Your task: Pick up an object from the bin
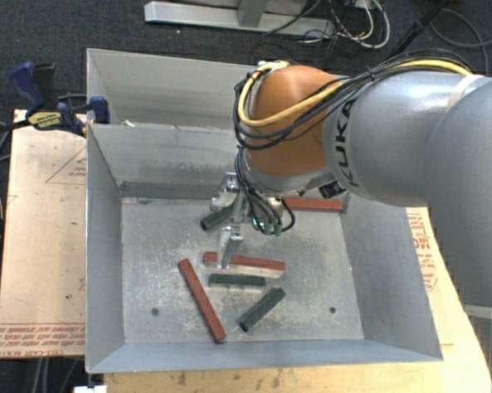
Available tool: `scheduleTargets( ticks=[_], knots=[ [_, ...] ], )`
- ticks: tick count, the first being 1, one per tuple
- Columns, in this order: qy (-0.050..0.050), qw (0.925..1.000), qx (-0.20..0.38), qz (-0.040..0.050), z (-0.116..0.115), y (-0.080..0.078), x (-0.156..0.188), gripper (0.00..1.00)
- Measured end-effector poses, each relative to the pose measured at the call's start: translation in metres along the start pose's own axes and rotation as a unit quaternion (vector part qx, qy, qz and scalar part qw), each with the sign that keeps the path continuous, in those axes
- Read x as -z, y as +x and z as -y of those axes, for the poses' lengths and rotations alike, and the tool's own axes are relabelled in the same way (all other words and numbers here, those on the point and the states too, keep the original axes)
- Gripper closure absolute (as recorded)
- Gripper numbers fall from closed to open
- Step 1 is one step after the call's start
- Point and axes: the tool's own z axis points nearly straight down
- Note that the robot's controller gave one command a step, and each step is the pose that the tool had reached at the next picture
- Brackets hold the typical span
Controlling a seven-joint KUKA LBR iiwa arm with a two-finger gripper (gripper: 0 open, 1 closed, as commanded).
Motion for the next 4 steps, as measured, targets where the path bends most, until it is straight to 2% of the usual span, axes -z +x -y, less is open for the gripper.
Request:
scheduleTargets(
  ticks=[1, 2, 3, 4],
  knots=[
    [0.000, 1.0000, -0.001, 0.0040, 0.000, -0.002, 0.005, 0.00],
    [-0.002, 0.9999, 0.012, 0.0088, 0.050, 0.029, -0.081, 1.00],
    [-0.002, 0.9999, 0.012, 0.0088, 0.050, 0.029, -0.081, 1.00],
    [0.000, 0.9838, 0.179, 0.0081, -0.012, 0.009, 0.033, 1.00]
  ],
)
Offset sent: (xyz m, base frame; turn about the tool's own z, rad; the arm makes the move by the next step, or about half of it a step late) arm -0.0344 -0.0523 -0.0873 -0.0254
